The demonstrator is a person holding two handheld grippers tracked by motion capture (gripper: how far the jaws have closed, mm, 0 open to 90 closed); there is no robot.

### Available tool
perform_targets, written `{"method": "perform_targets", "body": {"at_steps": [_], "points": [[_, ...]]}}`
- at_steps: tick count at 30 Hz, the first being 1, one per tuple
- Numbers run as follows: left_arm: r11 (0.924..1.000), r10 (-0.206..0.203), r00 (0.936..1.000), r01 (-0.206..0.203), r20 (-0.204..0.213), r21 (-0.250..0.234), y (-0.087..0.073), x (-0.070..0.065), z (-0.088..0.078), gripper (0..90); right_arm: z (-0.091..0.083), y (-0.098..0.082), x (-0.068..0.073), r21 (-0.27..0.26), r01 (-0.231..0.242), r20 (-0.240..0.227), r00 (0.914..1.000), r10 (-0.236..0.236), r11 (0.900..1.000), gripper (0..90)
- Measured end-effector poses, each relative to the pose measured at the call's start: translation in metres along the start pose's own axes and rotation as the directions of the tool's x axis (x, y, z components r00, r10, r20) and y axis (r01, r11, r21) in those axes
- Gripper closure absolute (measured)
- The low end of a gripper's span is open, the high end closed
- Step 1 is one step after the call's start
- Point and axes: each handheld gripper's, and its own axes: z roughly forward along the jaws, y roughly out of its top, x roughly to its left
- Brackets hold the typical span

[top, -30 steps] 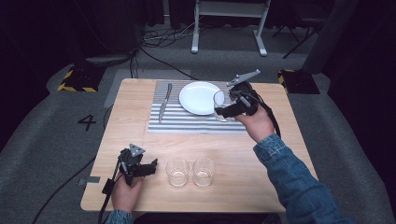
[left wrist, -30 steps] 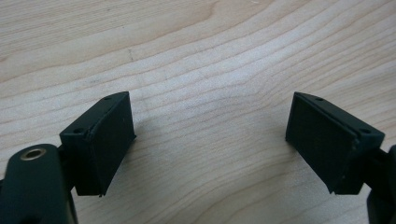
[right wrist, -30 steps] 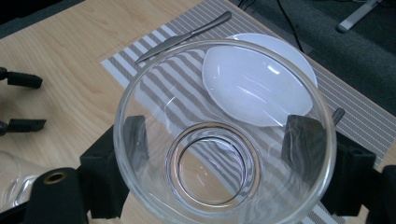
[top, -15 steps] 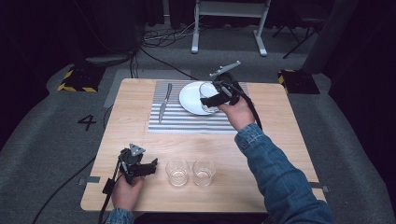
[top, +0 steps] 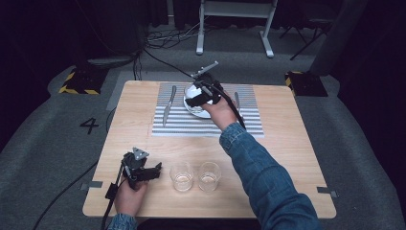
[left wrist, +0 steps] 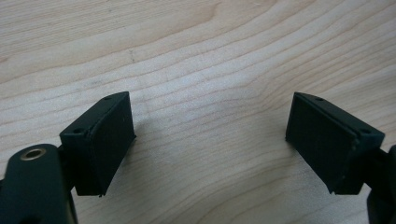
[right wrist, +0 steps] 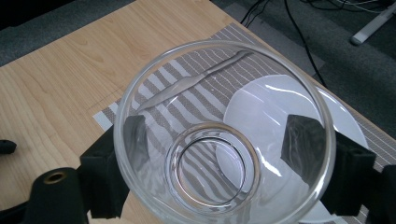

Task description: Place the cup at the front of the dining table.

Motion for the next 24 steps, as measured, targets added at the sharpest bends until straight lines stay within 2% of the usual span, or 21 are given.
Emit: {"method": "perform_targets", "body": {"at_steps": [7, 8, 9, 13, 14, 22, 24], "points": [[1.0000, 0.001, 1.0000, -0.001, 0.001, 0.003, 0.000, 0.000, 0.000, 15.6, 0.031, 0.005, 0.007, 0.037, 0.001, -0.001, 1.0000, -0.001, 0.999, 20.2], [1.0000, 0.001, 1.0000, -0.001, 0.001, 0.003, 0.000, 0.000, 0.000, 15.6, 0.031, 0.005, 0.007, 0.037, 0.001, -0.001, 1.0000, -0.001, 0.999, 20.2], [1.0000, 0.001, 1.0000, -0.001, 0.000, 0.003, 0.000, 0.000, 0.000, 15.6, 0.041, 0.006, 0.009, 0.053, 0.013, -0.003, 0.9999, -0.013, 0.999, 20.2], [1.0000, 0.000, 1.0000, 0.000, 0.001, 0.003, 0.000, 0.000, 0.000, 15.6, 0.051, 0.006, 0.010, 0.071, 0.014, 0.002, 0.9999, -0.014, 0.997, 20.2], [1.0000, 0.001, 1.0000, -0.001, 0.001, 0.003, 0.000, 0.000, 0.000, 15.6, 0.060, 0.006, 0.010, 0.081, 0.004, -0.003, 1.0000, -0.004, 0.997, 20.2], [1.0000, 0.000, 1.0000, 0.000, 0.001, 0.002, 0.000, 0.000, 0.000, 15.6, 0.083, 0.001, 0.015, 0.105, 0.010, -0.025, 0.9997, -0.007, 0.994, 20.2], [1.0000, 0.001, 1.0000, -0.001, 0.001, 0.001, 0.000, 0.000, 0.000, 15.6, 0.092, -0.001, 0.017, 0.118, -0.002, -0.027, 0.9996, 0.005, 0.993, 20.2]]}}
